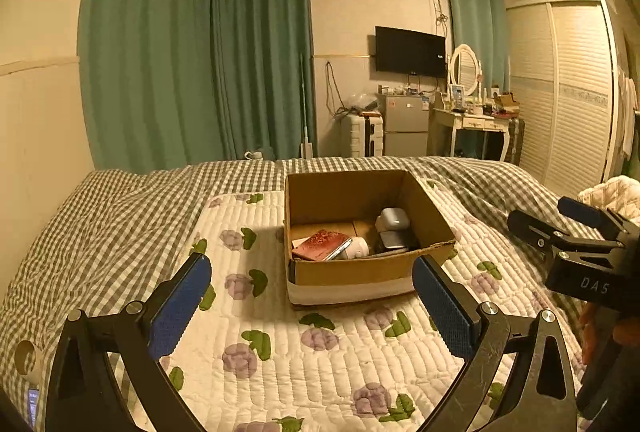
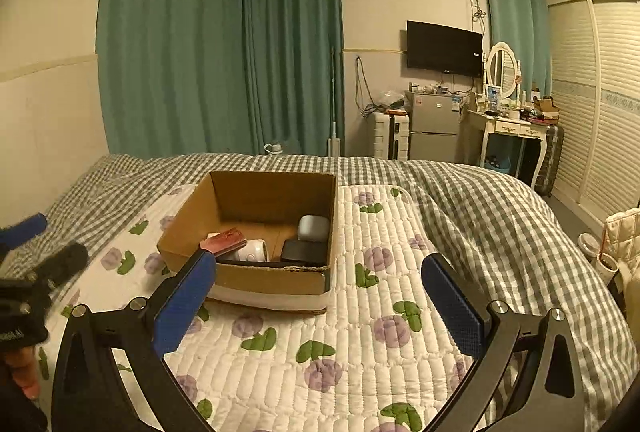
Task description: Organize rigid objects
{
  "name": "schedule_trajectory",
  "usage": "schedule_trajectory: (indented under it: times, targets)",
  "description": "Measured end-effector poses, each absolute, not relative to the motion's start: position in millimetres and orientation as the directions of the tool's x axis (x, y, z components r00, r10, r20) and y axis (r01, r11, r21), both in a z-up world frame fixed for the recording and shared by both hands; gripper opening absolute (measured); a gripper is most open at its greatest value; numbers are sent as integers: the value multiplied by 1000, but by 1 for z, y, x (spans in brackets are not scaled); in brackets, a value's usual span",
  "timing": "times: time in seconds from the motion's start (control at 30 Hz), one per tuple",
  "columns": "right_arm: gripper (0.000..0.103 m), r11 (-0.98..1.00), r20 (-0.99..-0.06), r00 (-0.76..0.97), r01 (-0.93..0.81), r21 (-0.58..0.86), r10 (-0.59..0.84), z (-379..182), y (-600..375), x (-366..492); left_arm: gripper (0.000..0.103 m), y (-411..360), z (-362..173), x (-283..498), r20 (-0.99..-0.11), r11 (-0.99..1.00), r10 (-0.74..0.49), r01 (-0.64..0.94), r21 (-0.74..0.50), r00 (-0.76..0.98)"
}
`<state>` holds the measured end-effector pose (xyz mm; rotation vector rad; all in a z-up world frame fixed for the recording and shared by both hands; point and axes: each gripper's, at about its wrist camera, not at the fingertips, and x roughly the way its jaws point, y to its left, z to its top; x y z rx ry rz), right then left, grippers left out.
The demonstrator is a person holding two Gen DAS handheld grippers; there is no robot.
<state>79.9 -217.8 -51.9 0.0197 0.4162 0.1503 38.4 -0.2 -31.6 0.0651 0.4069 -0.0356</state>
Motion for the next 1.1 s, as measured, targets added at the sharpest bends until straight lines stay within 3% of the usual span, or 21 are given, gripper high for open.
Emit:
schedule_trajectory:
  times: [1.1]
  targets:
    - [103, 990, -426, 894, -138, 28, 137, -60, -211, 82, 103, 1, -34, 44, -433, 998, -34, 54, 36, 901]
